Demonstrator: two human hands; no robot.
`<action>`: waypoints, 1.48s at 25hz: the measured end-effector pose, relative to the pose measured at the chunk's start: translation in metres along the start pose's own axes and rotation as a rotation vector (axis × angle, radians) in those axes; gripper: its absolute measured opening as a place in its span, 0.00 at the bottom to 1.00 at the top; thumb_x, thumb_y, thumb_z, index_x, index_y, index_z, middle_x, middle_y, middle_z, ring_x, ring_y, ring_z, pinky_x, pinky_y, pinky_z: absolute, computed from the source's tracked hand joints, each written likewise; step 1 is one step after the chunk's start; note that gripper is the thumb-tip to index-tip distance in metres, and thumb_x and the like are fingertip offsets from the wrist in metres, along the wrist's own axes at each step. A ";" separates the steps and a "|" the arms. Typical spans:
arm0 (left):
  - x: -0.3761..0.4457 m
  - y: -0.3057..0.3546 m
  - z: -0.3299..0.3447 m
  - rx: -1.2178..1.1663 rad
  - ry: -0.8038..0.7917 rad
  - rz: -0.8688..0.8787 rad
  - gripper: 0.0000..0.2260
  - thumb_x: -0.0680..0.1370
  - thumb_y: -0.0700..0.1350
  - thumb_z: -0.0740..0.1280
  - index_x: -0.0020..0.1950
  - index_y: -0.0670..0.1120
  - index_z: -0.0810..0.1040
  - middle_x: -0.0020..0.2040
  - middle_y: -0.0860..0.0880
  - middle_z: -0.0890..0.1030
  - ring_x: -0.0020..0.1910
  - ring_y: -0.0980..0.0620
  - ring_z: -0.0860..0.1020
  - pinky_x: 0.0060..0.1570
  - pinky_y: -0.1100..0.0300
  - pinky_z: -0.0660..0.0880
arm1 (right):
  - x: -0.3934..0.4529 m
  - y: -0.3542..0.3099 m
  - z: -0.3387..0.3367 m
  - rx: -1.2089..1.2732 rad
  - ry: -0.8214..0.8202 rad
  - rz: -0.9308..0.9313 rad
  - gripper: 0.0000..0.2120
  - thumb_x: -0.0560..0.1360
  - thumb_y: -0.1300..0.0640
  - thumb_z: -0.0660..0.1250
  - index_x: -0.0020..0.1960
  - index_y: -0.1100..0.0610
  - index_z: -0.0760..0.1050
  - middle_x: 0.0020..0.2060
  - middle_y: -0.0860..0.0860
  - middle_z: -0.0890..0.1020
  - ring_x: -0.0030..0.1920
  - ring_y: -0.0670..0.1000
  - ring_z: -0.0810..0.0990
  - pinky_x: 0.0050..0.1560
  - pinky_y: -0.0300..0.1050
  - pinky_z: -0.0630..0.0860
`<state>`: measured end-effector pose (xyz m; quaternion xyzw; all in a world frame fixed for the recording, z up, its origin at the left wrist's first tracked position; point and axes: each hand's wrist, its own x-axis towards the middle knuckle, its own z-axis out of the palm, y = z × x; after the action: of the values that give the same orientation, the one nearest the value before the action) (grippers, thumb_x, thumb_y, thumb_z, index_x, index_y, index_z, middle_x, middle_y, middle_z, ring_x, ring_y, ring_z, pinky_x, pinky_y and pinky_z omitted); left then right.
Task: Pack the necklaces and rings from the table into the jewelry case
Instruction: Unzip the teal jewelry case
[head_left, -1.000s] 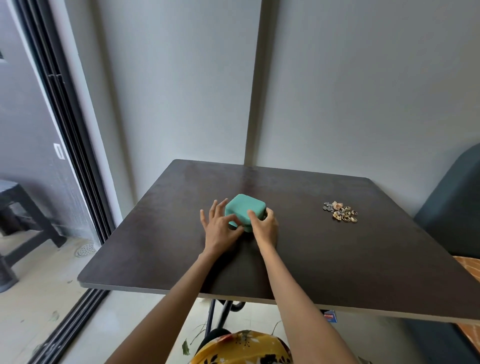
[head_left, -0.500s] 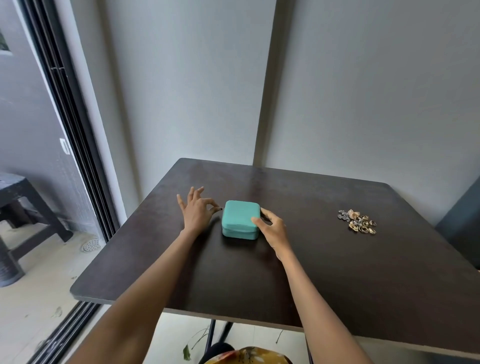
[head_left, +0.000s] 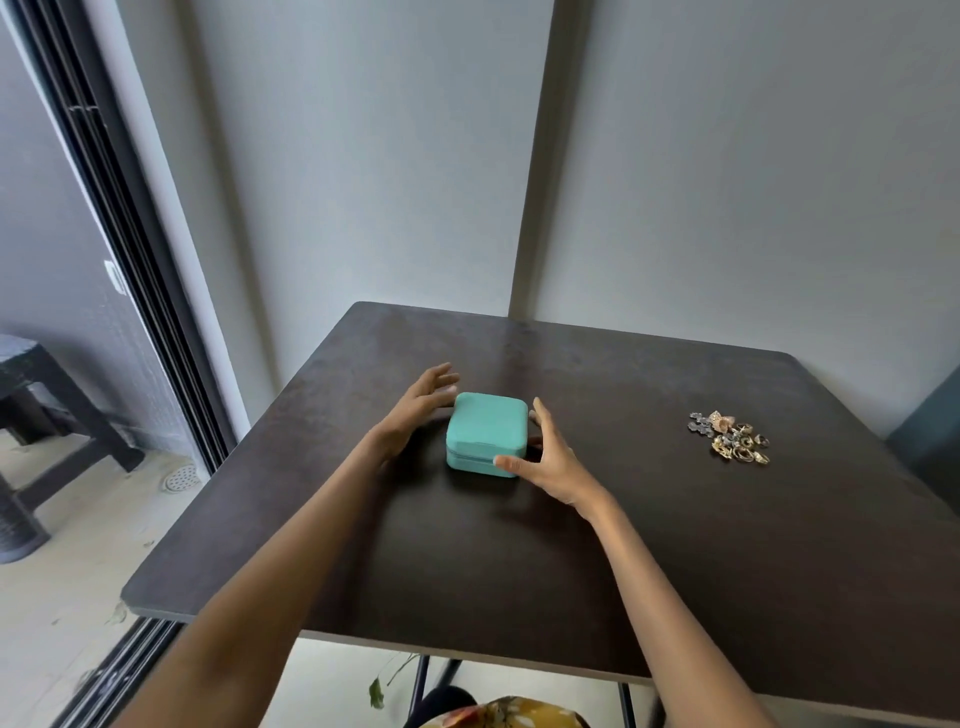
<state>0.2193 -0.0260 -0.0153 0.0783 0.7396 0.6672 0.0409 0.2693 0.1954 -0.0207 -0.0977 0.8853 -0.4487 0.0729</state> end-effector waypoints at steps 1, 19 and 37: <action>-0.008 0.002 -0.004 -0.069 -0.105 -0.033 0.27 0.78 0.50 0.63 0.75 0.47 0.60 0.71 0.50 0.68 0.64 0.52 0.73 0.62 0.62 0.70 | 0.002 0.001 -0.003 -0.023 -0.037 -0.008 0.55 0.65 0.42 0.75 0.77 0.50 0.40 0.75 0.49 0.57 0.74 0.52 0.57 0.74 0.58 0.54; -0.034 0.040 -0.048 0.356 0.080 -0.025 0.41 0.67 0.75 0.43 0.61 0.47 0.75 0.50 0.46 0.79 0.36 0.50 0.79 0.36 0.60 0.73 | -0.002 -0.028 0.043 -0.156 -0.067 -0.175 0.56 0.63 0.43 0.77 0.76 0.49 0.42 0.73 0.49 0.64 0.72 0.53 0.63 0.74 0.55 0.55; -0.020 0.001 -0.041 0.681 0.514 -0.052 0.14 0.79 0.50 0.63 0.60 0.43 0.77 0.60 0.43 0.75 0.62 0.44 0.71 0.58 0.52 0.69 | 0.001 -0.040 0.065 -0.105 -0.053 -0.159 0.47 0.65 0.40 0.74 0.75 0.49 0.52 0.68 0.44 0.64 0.63 0.46 0.70 0.67 0.46 0.63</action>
<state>0.2323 -0.0696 -0.0109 -0.1001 0.9056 0.3814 -0.1561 0.2873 0.1211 -0.0266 -0.1832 0.8948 -0.4033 0.0551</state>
